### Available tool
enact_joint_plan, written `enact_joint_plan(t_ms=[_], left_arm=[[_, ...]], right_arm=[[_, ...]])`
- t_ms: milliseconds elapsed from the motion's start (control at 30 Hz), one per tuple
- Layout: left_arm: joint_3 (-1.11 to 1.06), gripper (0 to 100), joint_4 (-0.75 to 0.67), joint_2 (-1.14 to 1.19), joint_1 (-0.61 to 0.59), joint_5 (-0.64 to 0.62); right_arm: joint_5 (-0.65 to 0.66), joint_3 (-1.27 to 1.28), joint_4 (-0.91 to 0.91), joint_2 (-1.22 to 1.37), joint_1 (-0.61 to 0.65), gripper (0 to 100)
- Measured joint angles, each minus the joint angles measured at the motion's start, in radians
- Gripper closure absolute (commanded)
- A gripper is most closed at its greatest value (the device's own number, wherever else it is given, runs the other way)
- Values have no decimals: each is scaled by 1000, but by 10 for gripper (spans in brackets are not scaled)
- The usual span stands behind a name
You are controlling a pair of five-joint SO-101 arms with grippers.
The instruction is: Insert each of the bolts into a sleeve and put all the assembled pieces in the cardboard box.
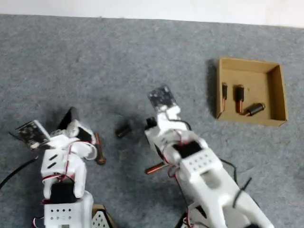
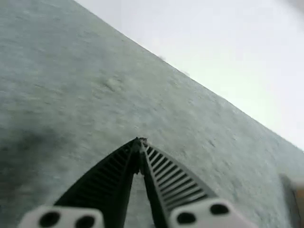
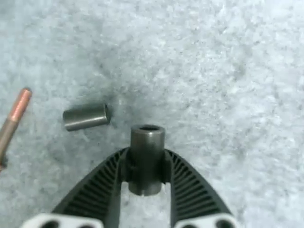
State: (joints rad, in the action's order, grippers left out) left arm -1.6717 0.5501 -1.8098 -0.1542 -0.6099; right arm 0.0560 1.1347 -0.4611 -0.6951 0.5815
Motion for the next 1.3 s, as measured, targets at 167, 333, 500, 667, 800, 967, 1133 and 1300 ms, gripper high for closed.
enact_joint_plan(t_ms=[167, 333, 500, 667, 800, 967, 1133, 1300], left_arm=[[35, 994, 124, -2, 44, 55], [86, 992, 362, -2, 44, 133], [158, 905, 437, 132, 97, 196], [296, 794, 443, 517, 100, 206], [420, 805, 443, 861, 132, 207], [526, 844, 442, 1162, 137, 207], [549, 869, 436, 1295, 137, 207], [551, 922, 359, 1364, 143, 209]], right_arm=[[0, 109, 12, -149, -5, 991], [0, 135, 12, -190, -6, 991], [0, 144, 12, -193, -8, 990], [0, 180, 12, -196, -9, 990], [0, 186, 12, -199, -40, 990], [0, 186, 12, -199, -75, 990], [0, 186, 12, -199, -78, 990], [0, 204, 12, -199, -78, 989]])
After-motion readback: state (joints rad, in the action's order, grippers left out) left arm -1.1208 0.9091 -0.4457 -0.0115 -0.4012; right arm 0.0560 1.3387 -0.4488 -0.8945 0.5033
